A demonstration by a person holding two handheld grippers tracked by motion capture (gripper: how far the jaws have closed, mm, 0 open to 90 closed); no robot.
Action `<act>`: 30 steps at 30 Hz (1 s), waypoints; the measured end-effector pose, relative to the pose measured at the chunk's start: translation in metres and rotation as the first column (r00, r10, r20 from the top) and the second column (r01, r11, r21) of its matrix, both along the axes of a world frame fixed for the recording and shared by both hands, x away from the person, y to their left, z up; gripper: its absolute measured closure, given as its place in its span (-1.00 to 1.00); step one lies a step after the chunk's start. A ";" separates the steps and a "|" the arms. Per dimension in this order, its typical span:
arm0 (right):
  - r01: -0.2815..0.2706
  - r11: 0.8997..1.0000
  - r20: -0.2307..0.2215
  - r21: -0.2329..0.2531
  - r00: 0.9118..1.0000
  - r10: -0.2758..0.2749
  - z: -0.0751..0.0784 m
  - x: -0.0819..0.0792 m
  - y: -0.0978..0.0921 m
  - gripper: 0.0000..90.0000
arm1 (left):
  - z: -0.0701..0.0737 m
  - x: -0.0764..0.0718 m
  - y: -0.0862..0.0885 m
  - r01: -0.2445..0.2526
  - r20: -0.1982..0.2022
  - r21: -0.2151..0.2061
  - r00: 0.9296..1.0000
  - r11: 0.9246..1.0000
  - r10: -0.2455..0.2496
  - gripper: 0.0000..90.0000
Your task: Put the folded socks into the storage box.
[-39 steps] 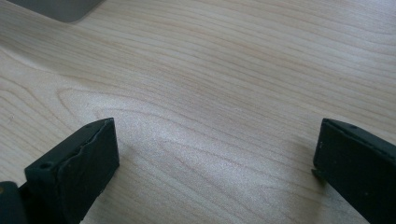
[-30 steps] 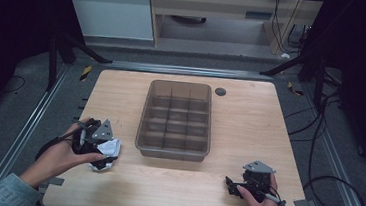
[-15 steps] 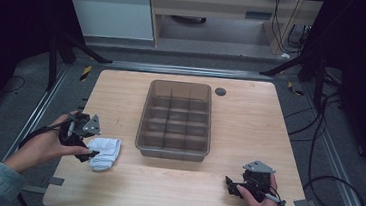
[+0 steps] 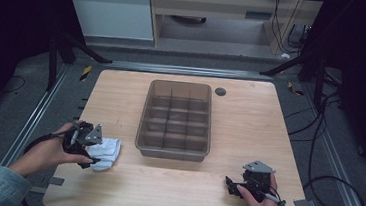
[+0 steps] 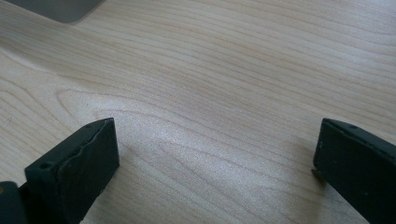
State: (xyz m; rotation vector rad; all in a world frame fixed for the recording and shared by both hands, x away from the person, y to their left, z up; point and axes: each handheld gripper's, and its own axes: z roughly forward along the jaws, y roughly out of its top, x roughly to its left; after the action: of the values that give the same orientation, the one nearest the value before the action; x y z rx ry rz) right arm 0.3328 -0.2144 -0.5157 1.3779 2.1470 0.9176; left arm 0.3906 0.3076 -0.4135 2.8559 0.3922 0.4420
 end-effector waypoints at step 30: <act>0.000 1.000 0.000 0.000 1.000 0.000 0.000 0.000 0.000 -0.99 | -0.039 -0.007 -0.011 0.091 -0.067 0.060 0.994 0.994 -0.087 -0.78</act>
State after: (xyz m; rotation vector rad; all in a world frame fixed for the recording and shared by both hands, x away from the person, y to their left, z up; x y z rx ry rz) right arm 0.3328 -0.2145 -0.5157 1.3780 2.1475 0.9178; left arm 0.3840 0.2966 -0.4521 2.9410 0.2655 0.3534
